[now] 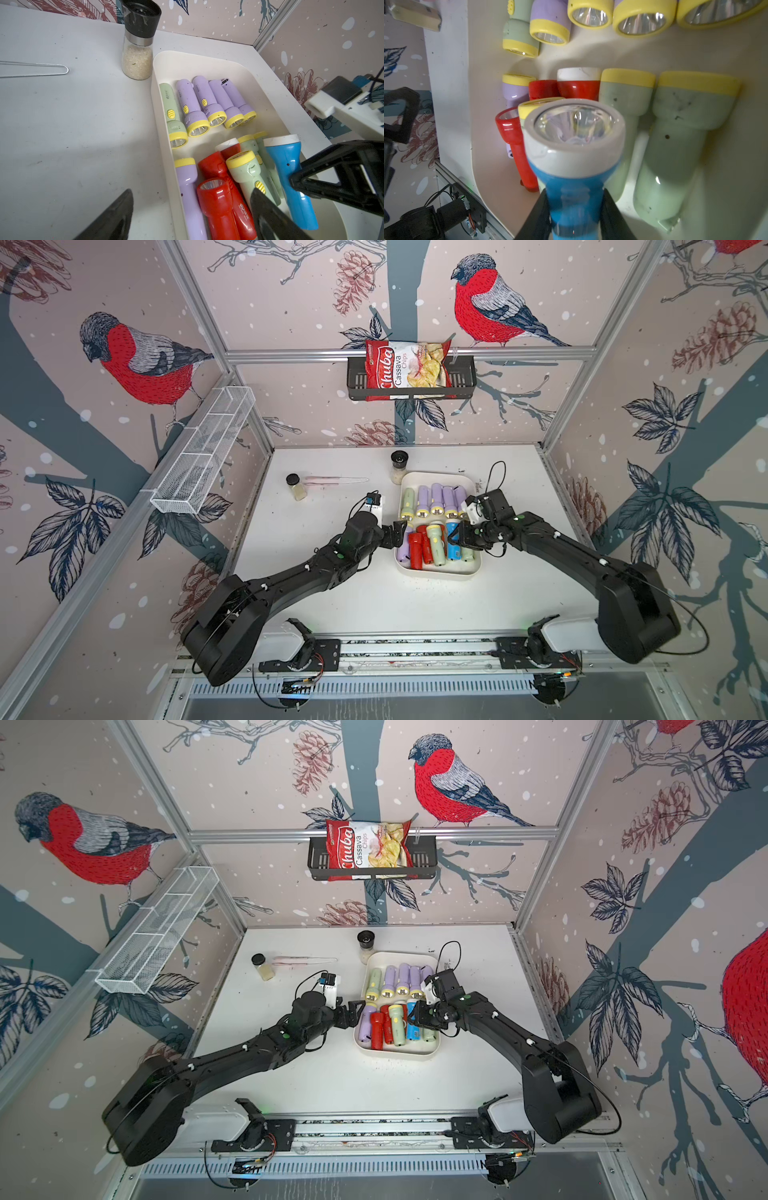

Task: Put the flashlights into the storage boxes
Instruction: Place the flashlight at the storage box.

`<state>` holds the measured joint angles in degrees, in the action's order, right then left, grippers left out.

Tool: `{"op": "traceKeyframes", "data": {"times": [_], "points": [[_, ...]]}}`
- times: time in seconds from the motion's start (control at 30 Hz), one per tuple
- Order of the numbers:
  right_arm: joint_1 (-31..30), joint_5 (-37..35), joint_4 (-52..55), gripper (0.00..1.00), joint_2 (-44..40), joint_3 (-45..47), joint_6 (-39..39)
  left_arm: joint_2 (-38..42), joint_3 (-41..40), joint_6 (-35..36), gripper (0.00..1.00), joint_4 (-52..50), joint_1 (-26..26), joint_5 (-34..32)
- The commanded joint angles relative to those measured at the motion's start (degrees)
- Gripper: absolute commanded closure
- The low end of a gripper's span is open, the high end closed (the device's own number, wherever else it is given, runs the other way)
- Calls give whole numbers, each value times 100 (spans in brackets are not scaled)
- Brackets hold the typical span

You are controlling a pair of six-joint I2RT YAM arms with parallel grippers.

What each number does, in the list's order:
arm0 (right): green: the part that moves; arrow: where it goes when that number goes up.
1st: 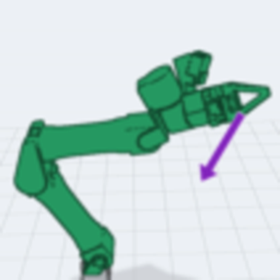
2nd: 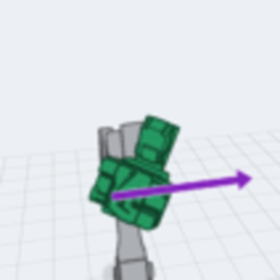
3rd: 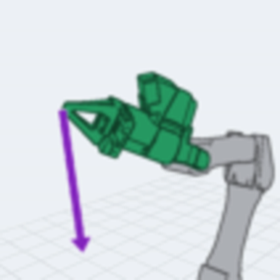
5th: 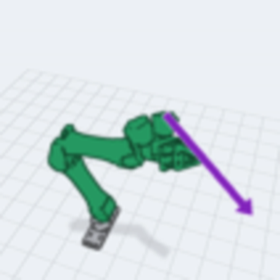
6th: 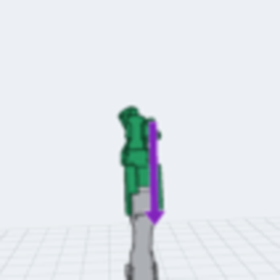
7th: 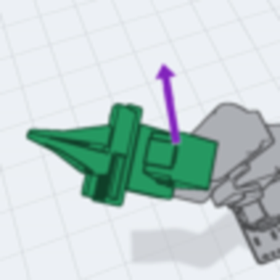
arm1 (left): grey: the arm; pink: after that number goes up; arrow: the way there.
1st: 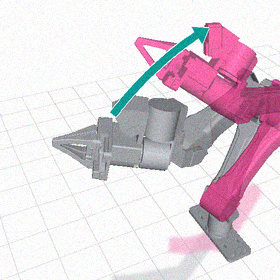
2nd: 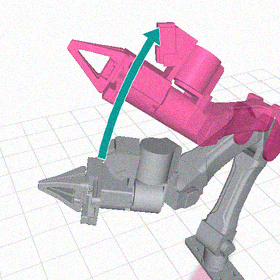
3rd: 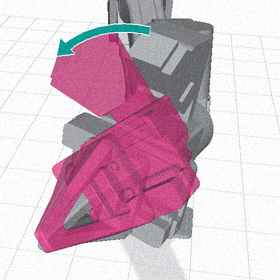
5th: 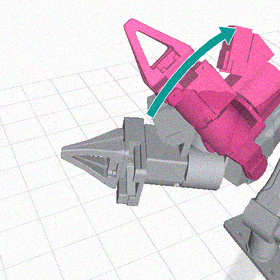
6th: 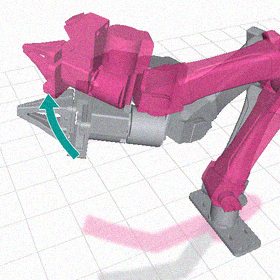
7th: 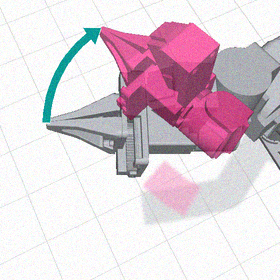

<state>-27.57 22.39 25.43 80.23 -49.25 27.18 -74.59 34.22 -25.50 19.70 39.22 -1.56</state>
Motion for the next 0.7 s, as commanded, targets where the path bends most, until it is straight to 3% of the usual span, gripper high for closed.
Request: {"op": "traceKeyframes", "data": {"times": [0.0, 0.2, 0.4, 0.57, 0.6, 0.67], "points": [[-65, -51, 294, 59, 115, -56, -86, -41, 62, -48, 13, -56, -29, 57], [0, -90, 263, 39, -66, -117, 36, -113, 116, -154, 13, -49, -116, 154], [698, -53, 127, 34, -523, -209, -77, -175, 270, -639, 11, -247, -497, 442], [1669, -181, -533, 29, -1008, -47, -362, 63, 359, -213, 9, -585, -773, -458], [1894, -245, -773, 0, -1096, 26, -431, 133, 358, -154, 8, -653, -880, -805], [2303, -424, -1225, 1, -1231, 188, -530, 310, 342, 62, 6, -727, -1076, -1291]]}}
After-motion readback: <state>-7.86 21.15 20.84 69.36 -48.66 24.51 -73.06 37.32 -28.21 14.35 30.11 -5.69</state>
